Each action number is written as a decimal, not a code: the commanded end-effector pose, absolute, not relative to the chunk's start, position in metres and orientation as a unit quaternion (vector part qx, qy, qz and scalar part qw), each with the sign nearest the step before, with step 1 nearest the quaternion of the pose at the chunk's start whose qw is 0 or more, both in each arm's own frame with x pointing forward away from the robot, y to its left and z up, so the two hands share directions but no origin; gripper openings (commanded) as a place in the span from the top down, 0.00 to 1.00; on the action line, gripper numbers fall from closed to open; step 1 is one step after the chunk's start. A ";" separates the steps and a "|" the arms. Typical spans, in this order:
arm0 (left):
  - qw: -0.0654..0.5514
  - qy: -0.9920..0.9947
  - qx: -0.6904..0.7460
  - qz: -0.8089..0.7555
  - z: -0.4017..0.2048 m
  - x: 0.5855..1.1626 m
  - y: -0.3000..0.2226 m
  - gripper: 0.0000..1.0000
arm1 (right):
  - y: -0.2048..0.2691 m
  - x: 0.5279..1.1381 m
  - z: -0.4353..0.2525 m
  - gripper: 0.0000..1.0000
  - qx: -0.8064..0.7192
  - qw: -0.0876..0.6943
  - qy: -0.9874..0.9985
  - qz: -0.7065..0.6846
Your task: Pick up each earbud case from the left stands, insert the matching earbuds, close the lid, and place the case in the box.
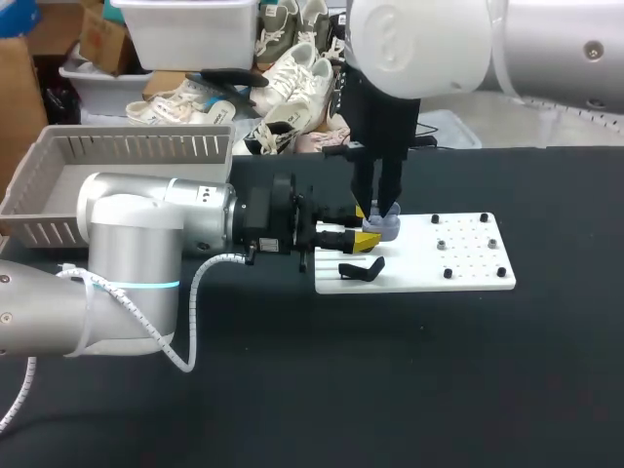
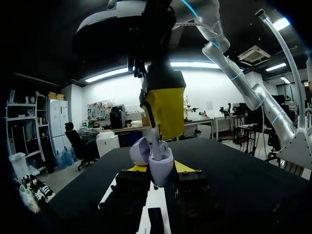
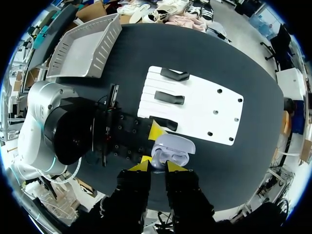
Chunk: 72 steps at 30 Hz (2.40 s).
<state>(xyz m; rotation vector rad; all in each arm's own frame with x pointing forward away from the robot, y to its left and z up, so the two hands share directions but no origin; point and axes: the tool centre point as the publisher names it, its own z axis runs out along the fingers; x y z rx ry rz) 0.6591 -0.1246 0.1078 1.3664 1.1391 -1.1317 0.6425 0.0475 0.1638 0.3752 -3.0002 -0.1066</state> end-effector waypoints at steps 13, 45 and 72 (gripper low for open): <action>0.495 0.469 0.563 -0.467 0.107 0.659 -0.125 1.00 | 0.048 0.646 0.159 1.00 0.124 0.058 -0.990 -0.035; 0.495 0.469 0.563 -0.467 0.107 0.659 -0.125 1.00 | 0.033 0.639 0.179 0.47 0.122 0.046 -0.991 -0.044; 0.495 0.469 0.563 -0.467 0.107 0.659 -0.125 1.00 | -0.016 0.698 0.145 0.00 -0.008 0.017 -1.000 -0.023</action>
